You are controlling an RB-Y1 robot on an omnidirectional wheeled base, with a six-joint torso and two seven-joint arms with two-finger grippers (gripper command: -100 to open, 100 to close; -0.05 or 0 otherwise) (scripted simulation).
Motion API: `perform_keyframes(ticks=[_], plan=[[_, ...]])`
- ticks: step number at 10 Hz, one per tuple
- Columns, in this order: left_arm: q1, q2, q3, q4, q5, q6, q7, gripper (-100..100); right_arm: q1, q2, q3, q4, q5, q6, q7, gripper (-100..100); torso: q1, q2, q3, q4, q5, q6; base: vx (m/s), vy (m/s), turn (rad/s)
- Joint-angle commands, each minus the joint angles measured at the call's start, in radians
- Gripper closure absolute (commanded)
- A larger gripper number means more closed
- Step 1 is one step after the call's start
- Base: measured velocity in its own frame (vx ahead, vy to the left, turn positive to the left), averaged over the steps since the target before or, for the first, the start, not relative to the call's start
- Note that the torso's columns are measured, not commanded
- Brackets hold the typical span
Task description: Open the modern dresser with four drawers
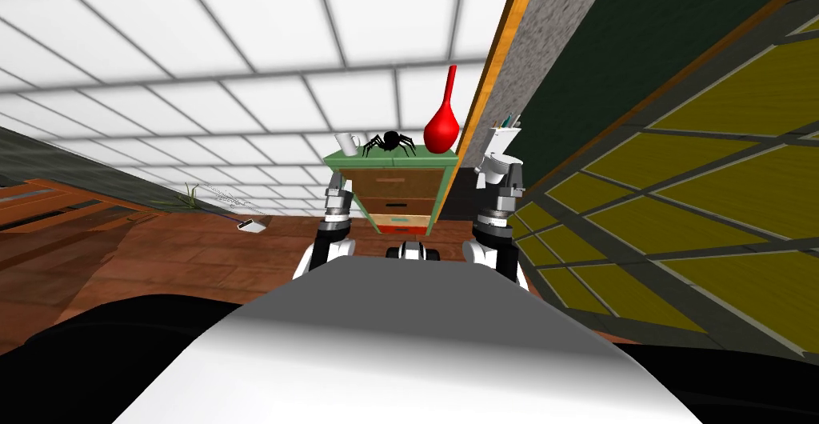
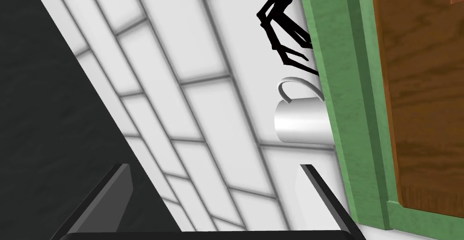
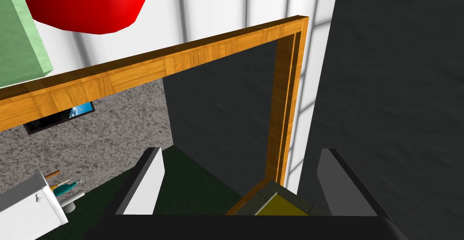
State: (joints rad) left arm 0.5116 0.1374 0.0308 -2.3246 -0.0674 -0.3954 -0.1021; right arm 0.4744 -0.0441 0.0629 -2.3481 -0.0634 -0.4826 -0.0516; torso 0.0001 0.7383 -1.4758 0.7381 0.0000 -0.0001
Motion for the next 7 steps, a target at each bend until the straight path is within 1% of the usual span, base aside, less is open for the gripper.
perform_keyframes(ticks=[1,5,6,7], plan=[[0.001,0.002,-0.006,0.009,-0.008,0.06,0.003,-100,0.0,0.0,0.0,0.0,0.0,0.0,0.0,0,0.0,0.0,0.0,0.0,0.0,0.0,0.025,-0.015,-0.049],[-0.002,-0.013,-0.011,0.017,-0.016,0.123,0.007,-100,0.0,0.0,0.0,0.0,0.0,0.0,0.0,0,0.0,0.0,0.0,0.0,0.0,0.0,0.019,-0.008,-0.032],[-0.003,-0.021,-0.013,0.02,-0.02,0.152,0.009,-100,0.0,0.0,0.0,0.0,0.0,0.0,0.0,0,0.0,0.0,0.0,0.0,0.0,0.0,0.022,-0.005,-0.043],[-0.004,-0.024,-0.015,0.022,-0.022,0.166,0.01,-100,0.0,0.0,0.0,0.0,0.0,0.0,0.0,0,0.0,0.0,0.0,0.0,0.0,0.0,0.021,-0.01,-0.041]])
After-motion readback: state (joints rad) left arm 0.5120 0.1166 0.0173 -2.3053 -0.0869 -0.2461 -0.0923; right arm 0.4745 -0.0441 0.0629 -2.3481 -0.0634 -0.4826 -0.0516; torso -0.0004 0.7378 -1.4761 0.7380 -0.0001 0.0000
